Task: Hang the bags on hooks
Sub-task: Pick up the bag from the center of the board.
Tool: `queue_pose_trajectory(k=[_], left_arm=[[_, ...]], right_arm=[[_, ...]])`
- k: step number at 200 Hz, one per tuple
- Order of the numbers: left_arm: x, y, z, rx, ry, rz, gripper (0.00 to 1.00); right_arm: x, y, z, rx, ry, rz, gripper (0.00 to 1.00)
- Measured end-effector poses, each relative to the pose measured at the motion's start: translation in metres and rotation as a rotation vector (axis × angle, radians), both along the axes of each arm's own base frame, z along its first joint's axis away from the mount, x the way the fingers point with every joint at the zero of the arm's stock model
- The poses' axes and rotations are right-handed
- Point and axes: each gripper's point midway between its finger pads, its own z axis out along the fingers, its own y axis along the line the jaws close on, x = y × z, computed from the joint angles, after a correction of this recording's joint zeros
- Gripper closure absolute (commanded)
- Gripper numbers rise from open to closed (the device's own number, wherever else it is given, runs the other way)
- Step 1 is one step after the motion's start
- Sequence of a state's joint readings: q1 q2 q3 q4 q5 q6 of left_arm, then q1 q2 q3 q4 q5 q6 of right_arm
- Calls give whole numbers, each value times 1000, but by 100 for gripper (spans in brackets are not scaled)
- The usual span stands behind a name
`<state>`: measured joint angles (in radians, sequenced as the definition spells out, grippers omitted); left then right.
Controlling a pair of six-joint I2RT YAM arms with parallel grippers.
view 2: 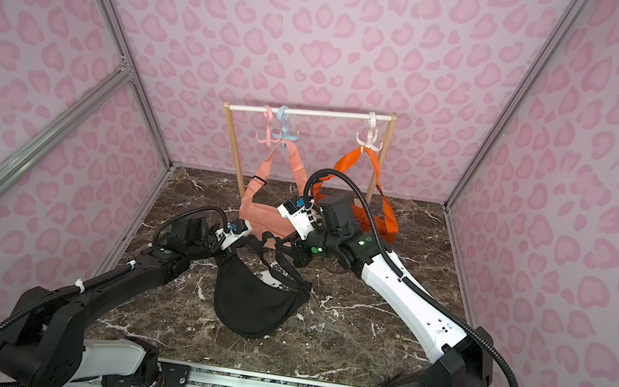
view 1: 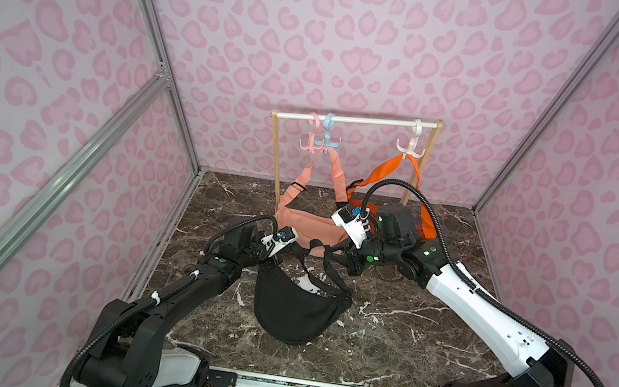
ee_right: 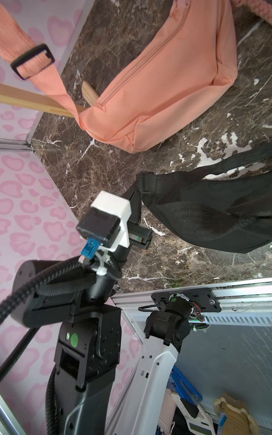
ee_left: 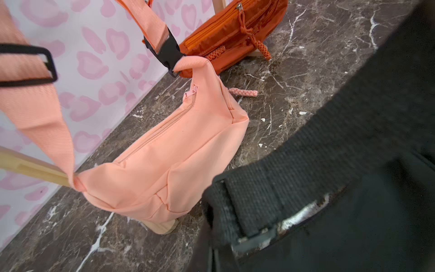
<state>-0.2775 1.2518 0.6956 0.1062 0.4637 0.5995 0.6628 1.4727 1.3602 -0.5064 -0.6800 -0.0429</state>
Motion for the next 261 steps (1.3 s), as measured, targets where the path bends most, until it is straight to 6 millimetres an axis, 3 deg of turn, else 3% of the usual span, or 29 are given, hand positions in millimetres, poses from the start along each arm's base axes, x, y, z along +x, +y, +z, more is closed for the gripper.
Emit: queue_pose_trajectory(k=[12,22,60,83,126,149,225,261], left_arm=[[-4,1,14,-18,-23,11,96],[-7,3,27,-34,-50,24,96],[-19,-1,81,-87,-120,44,96],[-19,-4,100,-115,-114,67,96],[-27,-8,91,-122,-24,101,96],[-28,-6,92,-125,-1,136,96],[-41,1,115,-175,-28,170,96],[-45,-1,120,-200,-26,156,96]], right_arm=[[3,-1,-4,5,8,-14,65],[6,-3,-9,6,22,-36,51],[20,-12,-39,-13,60,-138,35],[4,-11,-67,-51,64,-150,32],[-21,-36,-130,-93,101,-250,27],[-37,-38,-152,-137,96,-262,26],[-23,-71,-205,-295,95,-467,28],[-10,-71,-222,-347,105,-501,31]])
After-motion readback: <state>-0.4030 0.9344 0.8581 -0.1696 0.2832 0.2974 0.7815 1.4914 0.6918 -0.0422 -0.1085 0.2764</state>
